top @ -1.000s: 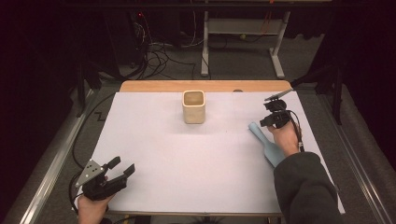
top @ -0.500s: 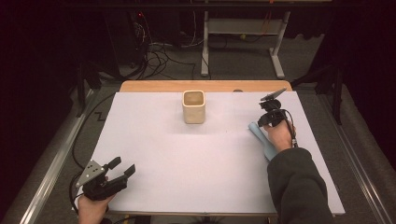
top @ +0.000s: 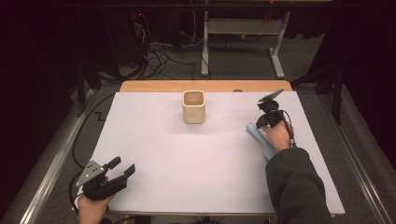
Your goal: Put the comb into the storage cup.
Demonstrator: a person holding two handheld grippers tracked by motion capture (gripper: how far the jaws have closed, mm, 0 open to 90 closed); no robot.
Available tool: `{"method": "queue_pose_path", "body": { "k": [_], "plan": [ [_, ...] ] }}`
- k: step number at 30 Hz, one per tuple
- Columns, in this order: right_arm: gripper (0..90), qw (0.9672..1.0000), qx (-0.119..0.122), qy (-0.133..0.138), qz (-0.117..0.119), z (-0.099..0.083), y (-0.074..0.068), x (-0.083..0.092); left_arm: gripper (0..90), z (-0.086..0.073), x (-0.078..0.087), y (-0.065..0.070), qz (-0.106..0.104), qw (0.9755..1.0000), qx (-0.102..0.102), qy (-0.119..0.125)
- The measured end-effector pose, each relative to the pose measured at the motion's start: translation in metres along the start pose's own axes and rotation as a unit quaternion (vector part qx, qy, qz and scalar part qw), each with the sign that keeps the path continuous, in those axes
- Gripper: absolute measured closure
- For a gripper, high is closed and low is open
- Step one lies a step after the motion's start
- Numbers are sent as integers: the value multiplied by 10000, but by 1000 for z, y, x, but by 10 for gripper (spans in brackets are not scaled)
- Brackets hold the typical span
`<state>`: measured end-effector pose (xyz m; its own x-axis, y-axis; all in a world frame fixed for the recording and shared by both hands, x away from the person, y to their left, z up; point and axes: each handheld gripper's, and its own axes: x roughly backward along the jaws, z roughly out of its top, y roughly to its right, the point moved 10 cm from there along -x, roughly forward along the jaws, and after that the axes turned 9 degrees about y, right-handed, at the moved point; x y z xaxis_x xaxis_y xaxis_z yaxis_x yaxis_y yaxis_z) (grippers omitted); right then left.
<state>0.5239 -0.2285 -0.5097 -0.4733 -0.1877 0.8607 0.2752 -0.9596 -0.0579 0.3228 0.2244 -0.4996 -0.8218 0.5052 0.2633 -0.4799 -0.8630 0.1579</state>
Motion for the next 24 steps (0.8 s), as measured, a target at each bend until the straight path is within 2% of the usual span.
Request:
{"method": "queue_pose_path", "body": {
  "k": [16,21,24],
  "plan": [
    [900,9992,267,-17,287,-5,-25,1,336,1,1,0,20,10000,5,49],
    [900,9981,482,-51,392,-10,-36,6,337,1,1,0,6,10000,-7,43],
    [900,9977,528,-47,431,-12,-41,8,338,1,1,1,-3,10000,-23,35]
  ]
}}
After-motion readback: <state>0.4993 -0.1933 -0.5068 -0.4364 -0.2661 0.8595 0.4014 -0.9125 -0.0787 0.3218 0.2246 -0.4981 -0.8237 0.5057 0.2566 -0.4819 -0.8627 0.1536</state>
